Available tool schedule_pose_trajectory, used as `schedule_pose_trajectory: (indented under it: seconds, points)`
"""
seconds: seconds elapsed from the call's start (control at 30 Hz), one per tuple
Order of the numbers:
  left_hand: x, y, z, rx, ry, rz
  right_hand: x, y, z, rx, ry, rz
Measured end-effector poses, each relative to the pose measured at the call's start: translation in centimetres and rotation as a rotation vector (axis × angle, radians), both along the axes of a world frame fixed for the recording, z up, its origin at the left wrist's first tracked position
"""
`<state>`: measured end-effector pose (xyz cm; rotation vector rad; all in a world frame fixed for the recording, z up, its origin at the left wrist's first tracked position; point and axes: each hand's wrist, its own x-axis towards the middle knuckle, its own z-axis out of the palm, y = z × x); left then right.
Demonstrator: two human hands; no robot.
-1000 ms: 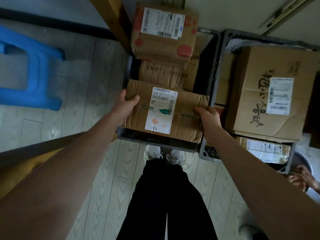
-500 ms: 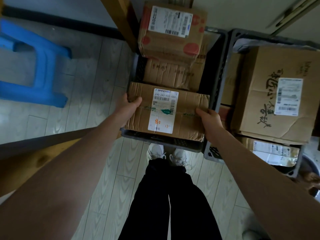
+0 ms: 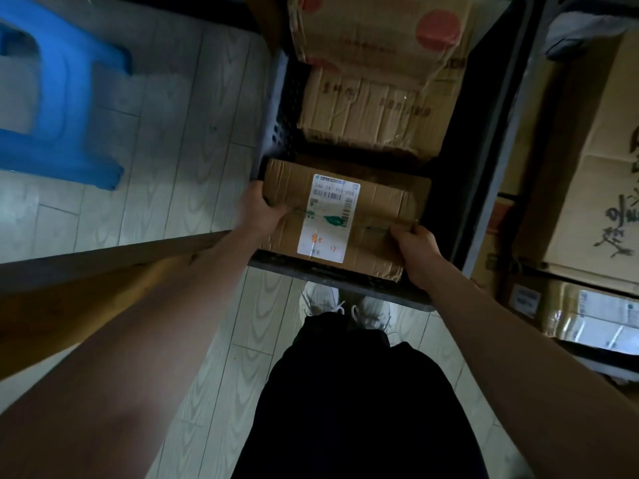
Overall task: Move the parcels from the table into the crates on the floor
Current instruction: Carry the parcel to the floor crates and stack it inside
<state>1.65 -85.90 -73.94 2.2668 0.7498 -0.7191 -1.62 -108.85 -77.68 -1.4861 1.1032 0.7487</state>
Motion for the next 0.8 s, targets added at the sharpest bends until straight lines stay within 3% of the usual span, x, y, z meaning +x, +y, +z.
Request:
schedule_pose_trajectory:
  seconds: [0.27, 0.8]
  points:
    - [-0.01, 0.1, -0.32, 0.194, 0.128, -0.243, -0.87, -0.15, -0.02, -0.035, 0.079, 0.144]
    - [-0.29, -0.27, -0.56, 0.2, 0.124, -0.2, -0.64, 0.41, 0.17, -0.054, 0.168, 0.101]
